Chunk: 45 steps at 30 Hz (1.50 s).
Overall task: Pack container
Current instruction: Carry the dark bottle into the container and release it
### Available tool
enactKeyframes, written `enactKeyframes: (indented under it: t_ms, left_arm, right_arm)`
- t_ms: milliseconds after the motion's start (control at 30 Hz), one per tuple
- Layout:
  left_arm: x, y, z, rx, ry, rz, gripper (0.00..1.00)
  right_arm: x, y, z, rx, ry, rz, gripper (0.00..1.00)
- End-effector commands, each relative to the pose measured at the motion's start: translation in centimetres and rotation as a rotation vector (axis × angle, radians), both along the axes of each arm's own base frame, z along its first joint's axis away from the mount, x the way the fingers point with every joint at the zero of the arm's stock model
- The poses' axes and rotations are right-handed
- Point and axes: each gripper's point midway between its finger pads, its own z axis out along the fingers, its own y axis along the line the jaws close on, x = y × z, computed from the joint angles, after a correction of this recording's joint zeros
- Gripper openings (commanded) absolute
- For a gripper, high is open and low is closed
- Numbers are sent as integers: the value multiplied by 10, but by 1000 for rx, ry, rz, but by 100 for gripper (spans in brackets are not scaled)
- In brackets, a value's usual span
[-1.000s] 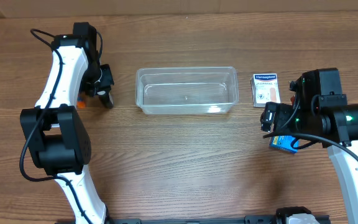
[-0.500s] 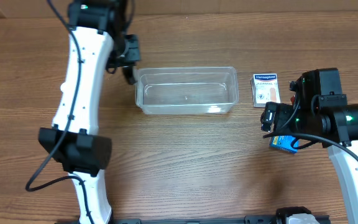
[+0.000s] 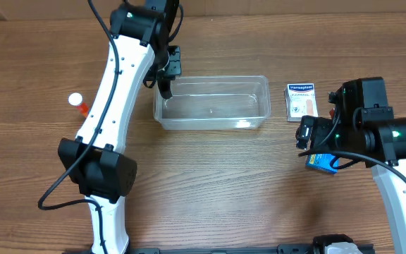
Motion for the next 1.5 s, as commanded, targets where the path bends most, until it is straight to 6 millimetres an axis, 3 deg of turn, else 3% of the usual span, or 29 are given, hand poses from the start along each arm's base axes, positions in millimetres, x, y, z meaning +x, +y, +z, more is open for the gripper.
enactKeyframes:
  t_ms: [0,300,533,700,800,867,933,1167,1267,1333,1467]
  left_arm:
    - [4,8,-25,22,14,36,7]
    - [23,2,-63,7,-33,35,16]
    - [26,1,-88,6,-35,35,18]
    - [27,0,-91,4,-42,35,24]
    - [28,0,-91,3,-44,36,39]
    - [28,0,-91,3,-44,35,41]
    - [27,0,-91,3,-43,35,50]
    - [27,0,-91,2,-40,35,51]
    - [27,-1,-85,-1,-42,34,53]
    - [28,0,-69,-2,-52,33,57]
    - [29,3,1,-5,-137,33,64]
  right_arm:
    - [6,-1,12,-1,-44,-4,100]
    - [6,-1,12,-1,-44,-4,100]
    - [6,-1,12,-1,-46,-4,100]
    - [7,-1,12,-1,-48,-4,100]
    - [6,-1,12,-1,-47,-4,100]
    - [6,-1,12,-1,-47,-4,100]
    - [6,-1,12,-1,-47,-4,100]
    - [6,-1,12,-1,-47,-4,100]
    - [6,-1,12,-1,-47,-4,100]
    - [6,-1,12,-1,-47,-4,100]
    - [6,-1,12,-1,-47,-4,100]
